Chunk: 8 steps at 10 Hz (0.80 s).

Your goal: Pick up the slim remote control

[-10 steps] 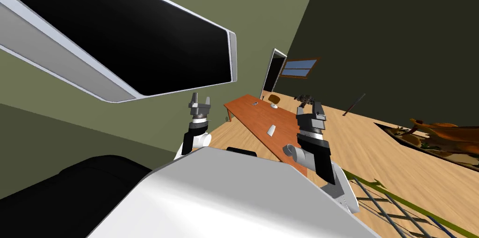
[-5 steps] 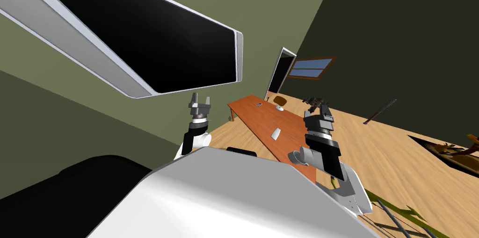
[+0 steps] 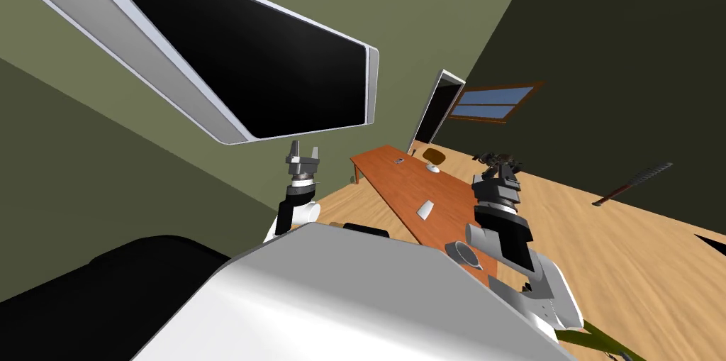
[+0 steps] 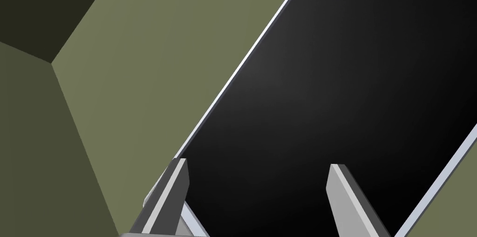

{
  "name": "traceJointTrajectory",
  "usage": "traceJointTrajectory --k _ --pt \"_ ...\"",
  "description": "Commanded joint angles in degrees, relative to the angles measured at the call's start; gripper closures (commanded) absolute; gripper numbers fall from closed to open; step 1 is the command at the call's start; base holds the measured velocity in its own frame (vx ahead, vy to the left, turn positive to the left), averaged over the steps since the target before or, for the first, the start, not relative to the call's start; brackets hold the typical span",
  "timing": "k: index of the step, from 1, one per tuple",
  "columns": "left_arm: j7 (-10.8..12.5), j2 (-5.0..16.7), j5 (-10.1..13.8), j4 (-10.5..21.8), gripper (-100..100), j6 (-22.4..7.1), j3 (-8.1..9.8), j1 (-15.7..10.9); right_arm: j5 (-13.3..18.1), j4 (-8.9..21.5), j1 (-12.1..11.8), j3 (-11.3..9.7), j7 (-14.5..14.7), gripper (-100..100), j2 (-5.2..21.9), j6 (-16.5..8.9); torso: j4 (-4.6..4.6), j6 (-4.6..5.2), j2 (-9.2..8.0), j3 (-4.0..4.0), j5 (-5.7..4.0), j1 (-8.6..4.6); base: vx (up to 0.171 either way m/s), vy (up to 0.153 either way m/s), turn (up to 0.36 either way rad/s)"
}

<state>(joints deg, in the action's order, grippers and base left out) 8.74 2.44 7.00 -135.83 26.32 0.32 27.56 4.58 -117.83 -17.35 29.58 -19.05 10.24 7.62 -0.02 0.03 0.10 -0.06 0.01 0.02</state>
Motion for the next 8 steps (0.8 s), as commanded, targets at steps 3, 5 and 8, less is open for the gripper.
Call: traceJointTrajectory --k 3,5,8 --pt "0.0 0.0 0.0 0.0 0 0.0 0.00 0.0 0.3 6.0 3.2 6.3 -4.6 -100 2.6 -6.2 0.00 0.00 0.01 -0.01 -0.01 -0.01 0.021 0.010 0.180" --pt "0.0 0.0 0.0 0.0 0 0.0 0.00 0.0 0.5 9.6 4.4 9.6 -6.7 -100 3.5 -8.4 0.00 0.00 0.00 0.00 0.00 -0.01 0.023 0.006 0.180" --pt "0.0 0.0 0.0 0.0 0 0.0 0.00 0.0 0.8 12.6 5.6 14.4 -8.9 -100 4.5 -12.7 0.00 -0.02 0.01 -0.01 -0.01 -0.01 0.022 0.002 0.133"
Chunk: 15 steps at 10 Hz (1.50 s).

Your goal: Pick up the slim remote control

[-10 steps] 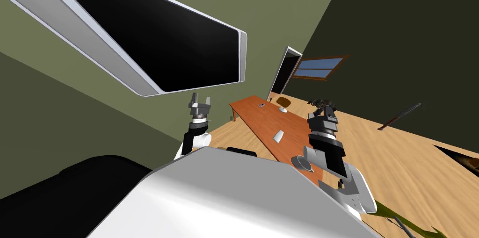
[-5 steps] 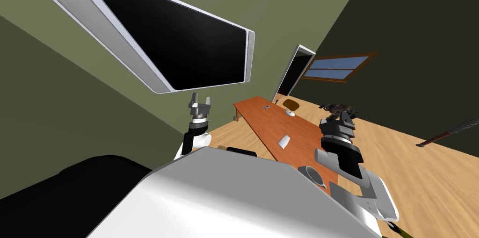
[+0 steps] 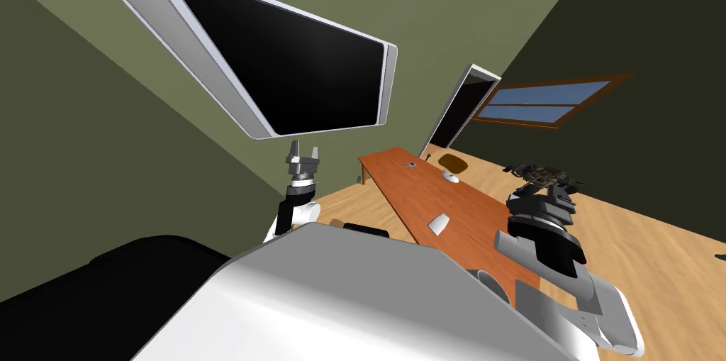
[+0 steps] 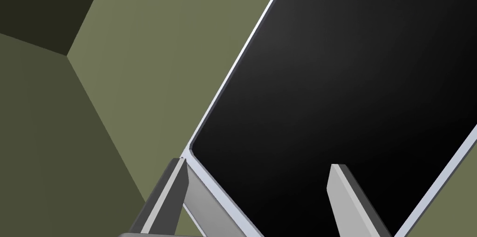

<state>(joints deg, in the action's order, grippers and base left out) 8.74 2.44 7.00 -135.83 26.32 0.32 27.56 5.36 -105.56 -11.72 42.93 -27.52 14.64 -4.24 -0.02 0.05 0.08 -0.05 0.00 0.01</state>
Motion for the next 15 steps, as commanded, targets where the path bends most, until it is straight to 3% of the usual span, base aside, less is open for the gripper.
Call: traceJointTrajectory --k 1,2,5,6,7,8,9,10,11,12,15 --pt "0.0 0.0 0.0 0.0 0 0.0 0.00 0.0 0.3 2.9 1.2 2.9 -2.6 -100 1.0 -2.9 0.00 0.00 0.00 0.00 0.00 0.00 0.026 0.000 0.184" --pt "0.0 0.0 0.0 0.0 0 0.0 0.00 0.0 0.3 3.5 1.2 4.5 -2.6 -100 1.0 -4.1 0.00 -0.04 0.02 -0.01 0.00 -0.01 0.025 -0.005 0.125" --pt "0.0 0.0 0.0 0.0 0 0.0 0.00 0.0 1.0 8.5 3.5 9.8 -7.1 -100 2.9 -9.2 0.00 0.00 0.00 0.00 0.00 -0.02 0.021 -0.004 0.155" --pt "0.0 0.0 0.0 0.0 0 0.0 0.00 0.0 1.0 9.5 3.5 11.5 -7.1 -100 2.9 -10.8 0.00 -0.04 0.03 -0.01 0.00 -0.02 0.019 -0.010 0.115" --pt "0.0 0.0 0.0 0.0 0 0.0 0.00 0.0 1.0 9.8 3.5 11.6 -7.1 -100 2.9 -10.8 0.00 0.00 0.01 -0.01 -0.01 -0.03 0.009 -0.003 0.000" --pt "0.0 0.0 0.0 0.0 0 0.0 0.00 0.0 1.3 12.0 4.6 14.0 -9.4 -100 3.8 -14.2 0.01 0.03 -0.04 0.02 -0.01 -0.01 0.015 -0.001 0.137" --pt "0.0 0.0 0.0 0.0 0 0.0 0.00 0.0 1.3 13.1 4.6 15.2 -9.4 -100 3.8 -14.2 0.01 -0.03 -0.02 0.01 -0.01 -0.01 0.016 -0.005 0.125" --pt "0.0 0.0 0.0 0.0 0 0.0 0.00 0.0 1.7 15.1 5.7 17.2 -11.7 -100 4.6 -16.4 0.00 0.00 -0.02 0.01 0.00 0.00 0.019 -0.007 0.201" --pt "0.0 0.0 0.0 0.0 0 0.0 0.00 0.0 1.7 16.2 5.7 18.8 -11.7 -100 4.6 -17.5 0.00 -0.04 0.01 0.00 0.00 -0.02 0.019 -0.013 0.090" --pt "0.0 0.0 0.0 0.0 0 0.0 0.00 0.0 2.1 19.3 6.7 20.6 -14.0 -100 5.5 -19.6 0.00 0.01 0.01 -0.01 -0.02 -0.04 0.021 -0.013 0.149" --pt "0.0 0.0 0.0 0.0 0 0.0 0.00 0.0 2.5 22.7 7.6 25.8 -16.3 -100 6.3 -24.0 0.00 -0.03 -0.01 0.01 -0.01 -0.04 0.014 -0.014 0.115"
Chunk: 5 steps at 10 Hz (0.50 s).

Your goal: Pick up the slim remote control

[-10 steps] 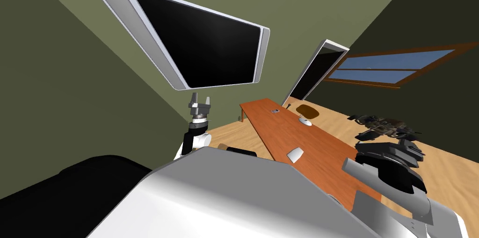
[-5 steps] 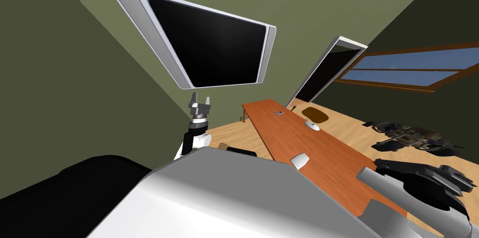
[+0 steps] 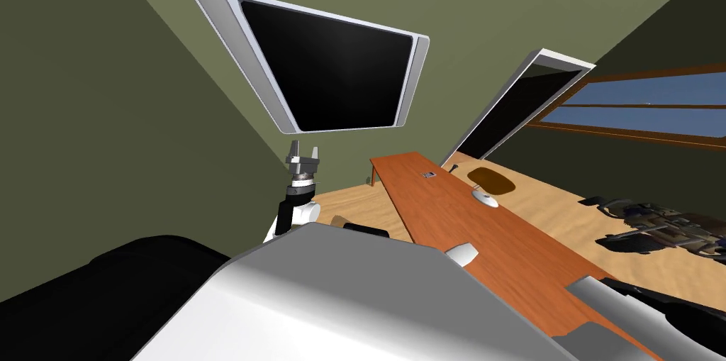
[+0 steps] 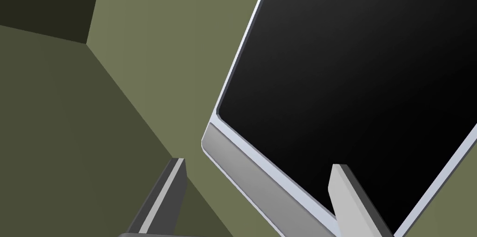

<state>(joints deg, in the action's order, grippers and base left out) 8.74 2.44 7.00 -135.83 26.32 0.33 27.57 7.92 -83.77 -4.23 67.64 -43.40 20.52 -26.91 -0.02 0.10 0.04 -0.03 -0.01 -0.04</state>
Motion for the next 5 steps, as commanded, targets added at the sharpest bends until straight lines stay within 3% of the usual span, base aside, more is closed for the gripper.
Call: traceJointTrajectory --k 1,2,5 --pt "0.0 0.0 0.0 0.0 0 0.0 0.00 0.0 -0.1 0.9 0.1 1.1 -0.4 -100 0.4 -1.6 0.00 0.00 0.00 0.00 0.00 0.00 0.007 -0.007 -0.036" --pt "0.0 0.0 0.0 0.0 0 0.0 0.00 0.0 0.4 3.1 1.1 3.7 -2.7 -100 1.1 -4.1 0.01 -0.01 -0.02 0.01 0.01 0.04 0.011 -0.004 0.130" --pt "0.0 0.0 0.0 0.0 0 0.0 0.00 0.0 0.8 7.2 1.9 8.0 -4.9 -100 1.9 -8.2 0.00 -0.05 0.02 -0.01 0.00 0.02 0.015 -0.012 0.106"
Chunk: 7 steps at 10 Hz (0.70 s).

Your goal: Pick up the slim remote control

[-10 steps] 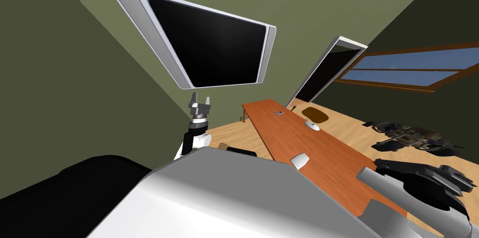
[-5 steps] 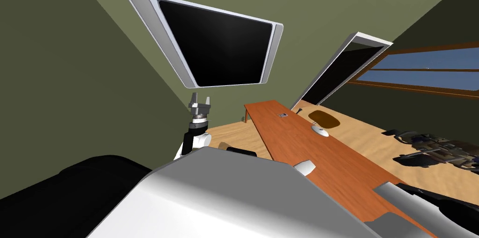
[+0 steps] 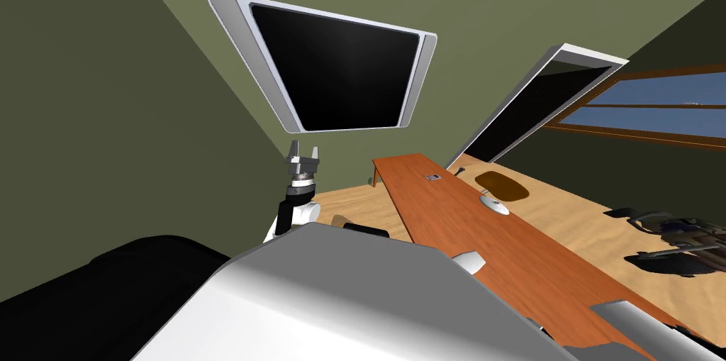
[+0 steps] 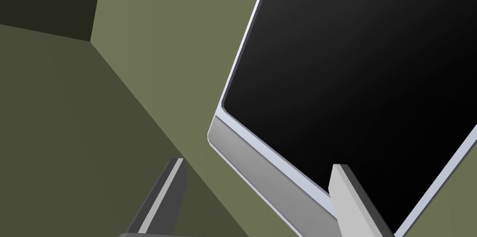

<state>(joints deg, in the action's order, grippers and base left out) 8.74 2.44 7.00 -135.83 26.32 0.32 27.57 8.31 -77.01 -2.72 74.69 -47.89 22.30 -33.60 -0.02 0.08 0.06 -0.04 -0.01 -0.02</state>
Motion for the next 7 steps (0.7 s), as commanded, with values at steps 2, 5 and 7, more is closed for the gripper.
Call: traceJointTrajectory --k 2,5,7 --pt "0.0 0.0 0.0 0.0 0 0.0 0.00 0.0 0.8 3.5 1.3 4.3 -2.6 -100 0.8 -4.4 0.00 -0.04 0.03 -0.01 0.01 0.00 0.018 -0.011 0.111" --pt "0.0 0.0 0.0 0.0 0 0.0 0.00 0.0 1.2 6.5 2.1 7.5 -4.7 -100 1.5 -7.9 0.00 -0.03 0.01 0.00 0.01 0.05 0.014 -0.006 0.061" --pt "0.0 0.0 0.0 0.0 0 0.0 0.00 0.0 1.5 9.4 2.9 10.5 -6.7 -100 2.1 -10.9 -0.01 -0.04 0.05 -0.03 0.01 0.01 0.025 -0.012 0.109"
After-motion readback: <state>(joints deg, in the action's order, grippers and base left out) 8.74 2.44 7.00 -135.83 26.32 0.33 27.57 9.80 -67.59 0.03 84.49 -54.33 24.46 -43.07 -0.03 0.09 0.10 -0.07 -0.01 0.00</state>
